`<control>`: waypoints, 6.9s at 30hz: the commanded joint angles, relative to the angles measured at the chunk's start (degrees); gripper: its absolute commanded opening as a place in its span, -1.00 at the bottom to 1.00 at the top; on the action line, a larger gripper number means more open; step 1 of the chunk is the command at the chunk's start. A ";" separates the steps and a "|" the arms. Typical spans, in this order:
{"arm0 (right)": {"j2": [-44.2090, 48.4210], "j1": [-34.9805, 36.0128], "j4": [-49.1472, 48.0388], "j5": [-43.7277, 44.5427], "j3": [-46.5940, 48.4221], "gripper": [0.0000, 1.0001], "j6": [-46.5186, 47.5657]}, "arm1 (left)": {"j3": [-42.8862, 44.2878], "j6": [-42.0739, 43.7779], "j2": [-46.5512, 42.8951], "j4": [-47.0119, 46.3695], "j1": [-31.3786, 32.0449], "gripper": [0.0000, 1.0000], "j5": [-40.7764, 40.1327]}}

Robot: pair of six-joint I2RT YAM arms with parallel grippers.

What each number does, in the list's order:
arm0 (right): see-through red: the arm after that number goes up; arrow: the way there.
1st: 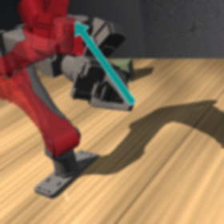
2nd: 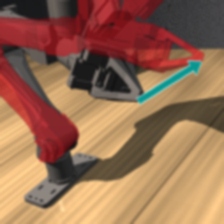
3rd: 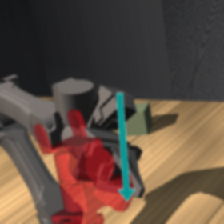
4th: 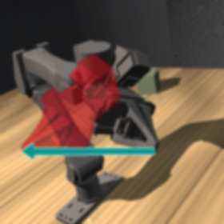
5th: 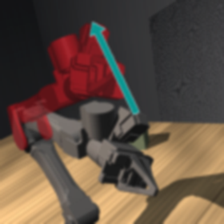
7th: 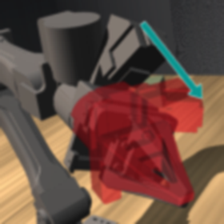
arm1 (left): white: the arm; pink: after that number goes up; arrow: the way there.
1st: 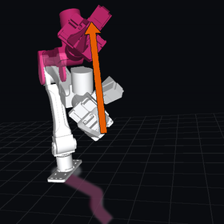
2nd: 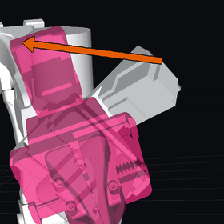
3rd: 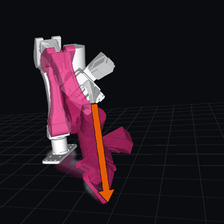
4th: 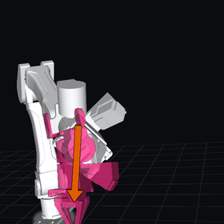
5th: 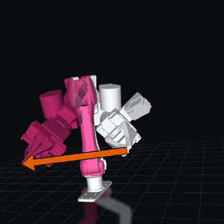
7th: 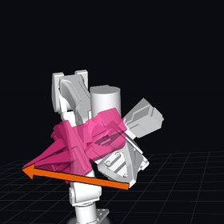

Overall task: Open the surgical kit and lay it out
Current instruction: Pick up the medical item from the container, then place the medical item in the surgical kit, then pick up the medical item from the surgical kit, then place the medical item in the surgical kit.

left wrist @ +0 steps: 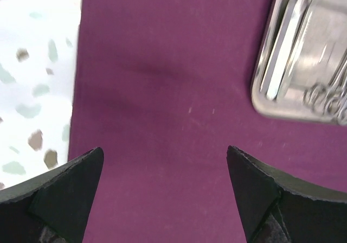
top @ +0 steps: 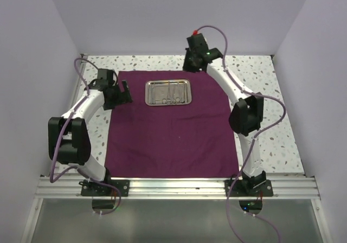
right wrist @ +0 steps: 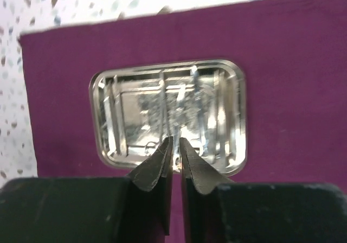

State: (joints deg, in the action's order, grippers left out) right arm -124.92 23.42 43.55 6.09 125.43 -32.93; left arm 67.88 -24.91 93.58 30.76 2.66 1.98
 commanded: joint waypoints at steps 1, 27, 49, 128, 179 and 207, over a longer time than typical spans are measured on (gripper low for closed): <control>-6.28 1.19 6.80 -0.73 3.85 -0.75 1.02 | -4.50 0.29 -5.33 -4.04 -0.28 0.98 3.38; -14.21 6.64 13.14 6.57 5.45 -0.36 -0.38 | -16.55 4.34 -15.80 -5.45 -0.37 0.86 4.97; -12.54 10.15 17.54 12.37 -0.18 -0.45 -3.55 | -16.11 5.57 -15.01 -5.63 -0.37 0.85 5.40; 33.63 12.26 11.91 5.86 -45.38 0.43 -0.04 | -7.41 1.26 -6.57 -5.36 1.83 0.78 7.95; -7.89 0.93 15.68 4.28 -8.54 -1.00 7.00 | -1.44 0.12 -2.27 -2.02 2.27 0.79 3.91; 40.55 11.74 1.27 -3.02 -76.12 -0.10 -8.38 | 38.72 -5.77 29.46 2.19 24.41 0.73 -1.80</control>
State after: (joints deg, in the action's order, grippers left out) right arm -86.26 35.22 47.75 2.20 48.82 -40.18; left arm 101.49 -29.52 121.49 30.92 25.28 4.36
